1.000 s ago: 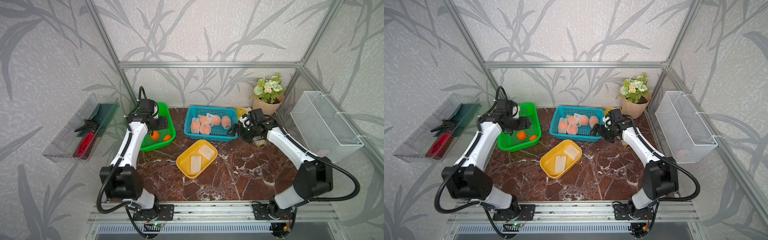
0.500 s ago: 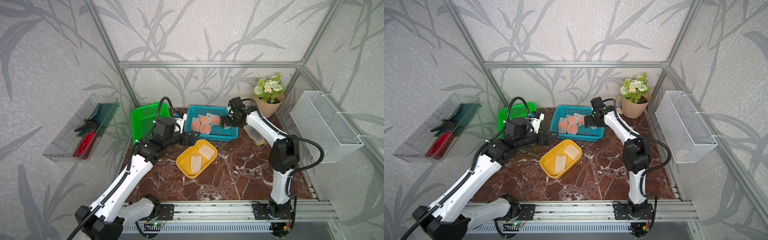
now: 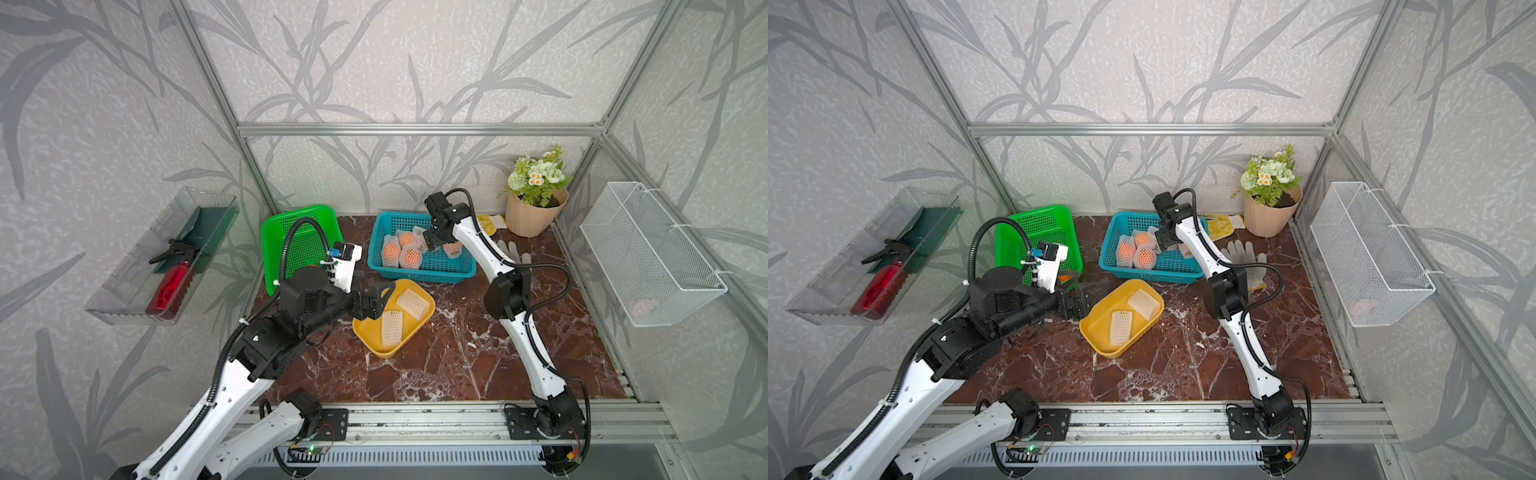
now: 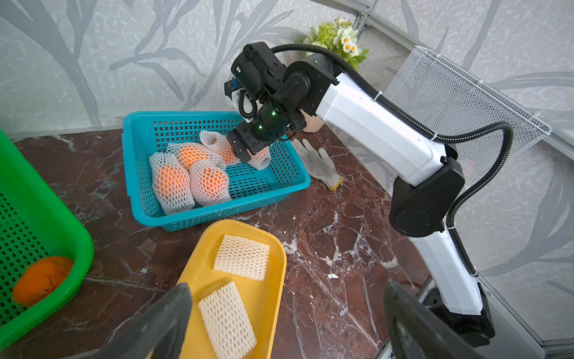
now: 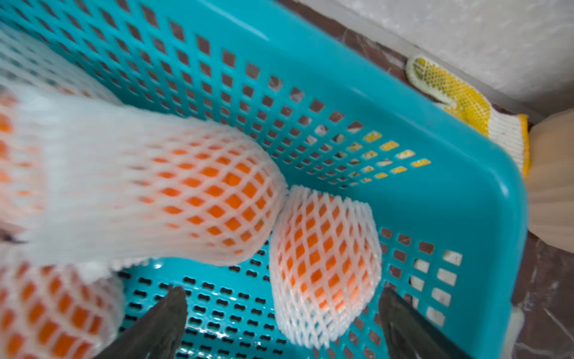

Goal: Remove foam nets from oranges
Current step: Pick up the orange from the basket.

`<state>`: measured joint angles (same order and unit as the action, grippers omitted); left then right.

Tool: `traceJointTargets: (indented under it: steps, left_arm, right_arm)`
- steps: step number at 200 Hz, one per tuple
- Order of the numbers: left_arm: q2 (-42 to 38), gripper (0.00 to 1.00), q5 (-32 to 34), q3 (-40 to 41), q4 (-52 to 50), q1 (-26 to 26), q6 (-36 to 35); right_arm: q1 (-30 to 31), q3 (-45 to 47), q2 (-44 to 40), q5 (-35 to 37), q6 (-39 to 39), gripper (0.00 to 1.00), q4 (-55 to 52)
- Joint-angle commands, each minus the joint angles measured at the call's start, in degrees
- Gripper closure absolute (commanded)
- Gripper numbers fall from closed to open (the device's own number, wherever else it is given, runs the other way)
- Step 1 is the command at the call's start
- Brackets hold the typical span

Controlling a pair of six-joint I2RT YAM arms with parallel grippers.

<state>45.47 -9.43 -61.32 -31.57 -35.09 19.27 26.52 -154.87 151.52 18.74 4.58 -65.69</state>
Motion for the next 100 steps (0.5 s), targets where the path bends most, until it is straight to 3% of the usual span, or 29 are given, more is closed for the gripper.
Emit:
traceJointTargets:
  steps: [1,33,100]
  left_arm:
    - [-0.8,0.05,1.3,0.9,-2.0,-0.1,-0.3]
    - [-0.8,0.05,1.2,1.7,-1.6,-0.1,-0.9]
    - [-2.2,0.05,2.5,1.6,-3.3,-0.1,-2.1]
  right_arm:
    - [-0.1,3.1,-1.3,5.9,-1.9,0.05,-2.5]
    - [-0.1,10.0,-3.5,6.3,-2.9,0.05,1.8]
    - [-0.3,2.3,1.9,8.7,-5.0,0.07,2.1]
